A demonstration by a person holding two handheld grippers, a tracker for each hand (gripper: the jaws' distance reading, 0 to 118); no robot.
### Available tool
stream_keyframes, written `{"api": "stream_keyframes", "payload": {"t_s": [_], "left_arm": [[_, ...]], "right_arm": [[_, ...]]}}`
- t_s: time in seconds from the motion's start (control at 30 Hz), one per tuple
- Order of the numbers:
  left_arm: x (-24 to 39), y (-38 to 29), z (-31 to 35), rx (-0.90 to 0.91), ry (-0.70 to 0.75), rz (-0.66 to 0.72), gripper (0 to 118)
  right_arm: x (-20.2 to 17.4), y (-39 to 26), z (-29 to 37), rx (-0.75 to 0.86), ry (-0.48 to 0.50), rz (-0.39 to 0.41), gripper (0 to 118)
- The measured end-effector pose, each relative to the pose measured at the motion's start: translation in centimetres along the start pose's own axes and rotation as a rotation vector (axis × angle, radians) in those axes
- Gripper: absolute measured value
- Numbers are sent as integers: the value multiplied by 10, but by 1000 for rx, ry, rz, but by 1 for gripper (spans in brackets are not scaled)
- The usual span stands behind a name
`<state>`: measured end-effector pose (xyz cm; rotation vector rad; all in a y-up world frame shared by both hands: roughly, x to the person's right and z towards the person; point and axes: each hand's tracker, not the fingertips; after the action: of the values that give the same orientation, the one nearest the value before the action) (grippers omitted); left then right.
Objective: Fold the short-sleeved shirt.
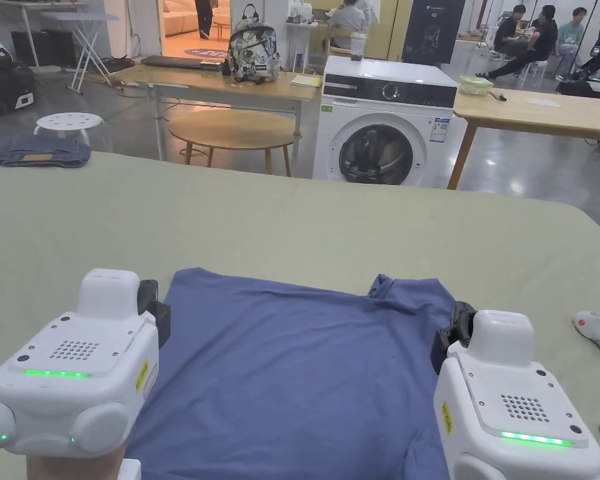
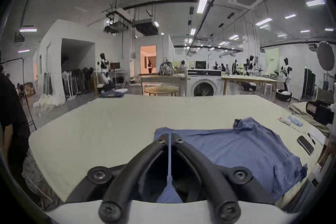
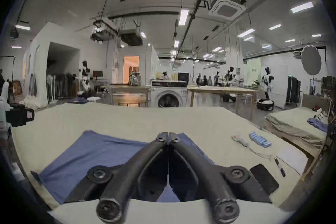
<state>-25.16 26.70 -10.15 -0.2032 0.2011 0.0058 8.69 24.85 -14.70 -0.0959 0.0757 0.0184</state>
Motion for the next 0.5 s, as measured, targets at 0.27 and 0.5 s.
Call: {"api": "stream_keyframes", "payload": {"t_s": [0.27, 0.5], "left_arm": [[-34, -2, 4, -184, -59, 12, 0], [-93, -28, -6, -506, -76, 185, 0]], "right_arm": [[-1, 2, 0, -33, 25, -4, 0], [5, -10, -3, -76, 31, -2, 0]]}}
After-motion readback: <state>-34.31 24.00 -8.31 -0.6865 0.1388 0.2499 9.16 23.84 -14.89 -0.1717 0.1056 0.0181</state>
